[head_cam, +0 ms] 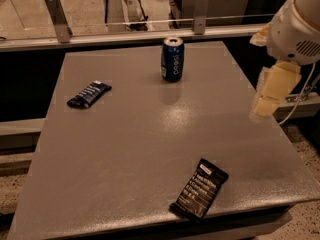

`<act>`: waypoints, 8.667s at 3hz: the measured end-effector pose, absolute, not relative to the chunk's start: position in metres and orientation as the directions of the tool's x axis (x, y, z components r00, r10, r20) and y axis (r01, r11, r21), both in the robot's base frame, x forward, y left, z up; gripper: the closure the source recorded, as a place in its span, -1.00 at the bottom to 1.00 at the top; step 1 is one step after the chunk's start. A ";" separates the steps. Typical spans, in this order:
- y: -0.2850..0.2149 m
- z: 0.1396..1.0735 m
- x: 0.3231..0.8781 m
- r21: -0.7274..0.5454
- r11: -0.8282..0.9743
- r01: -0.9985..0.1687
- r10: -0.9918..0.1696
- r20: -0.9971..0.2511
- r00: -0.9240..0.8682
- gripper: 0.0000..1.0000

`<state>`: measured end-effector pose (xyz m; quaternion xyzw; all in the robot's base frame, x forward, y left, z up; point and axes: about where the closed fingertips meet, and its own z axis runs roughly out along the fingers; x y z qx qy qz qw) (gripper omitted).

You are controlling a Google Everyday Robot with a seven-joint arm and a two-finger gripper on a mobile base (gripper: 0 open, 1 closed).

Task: Move pepsi can near rxbar blueberry

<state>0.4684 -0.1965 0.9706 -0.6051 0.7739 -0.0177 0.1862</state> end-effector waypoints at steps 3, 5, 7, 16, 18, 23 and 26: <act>-0.130 0.921 0.609 -0.190 0.391 -0.901 -0.779 -0.589 -0.214 -1.00; -0.102 0.906 0.671 -0.134 0.478 -0.868 -0.586 -0.785 -0.201 -1.00; -0.071 0.892 0.709 -0.067 0.509 -0.858 -0.424 -0.887 -0.182 -1.00; 0.020 0.939 0.669 0.046 0.301 -0.952 -0.259 -0.958 -0.128 1.00; 0.073 0.928 0.658 0.048 0.217 -0.975 -0.225 -0.969 -0.097 1.00; 0.116 0.895 0.635 0.097 0.084 -0.992 -0.224 -0.968 -0.114 -0.72; 0.109 0.921 0.621 0.061 0.080 -0.995 -0.213 -0.974 -0.077 -1.00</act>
Offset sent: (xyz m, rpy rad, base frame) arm 0.1689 0.0773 -0.0518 0.3891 -0.0645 -0.0419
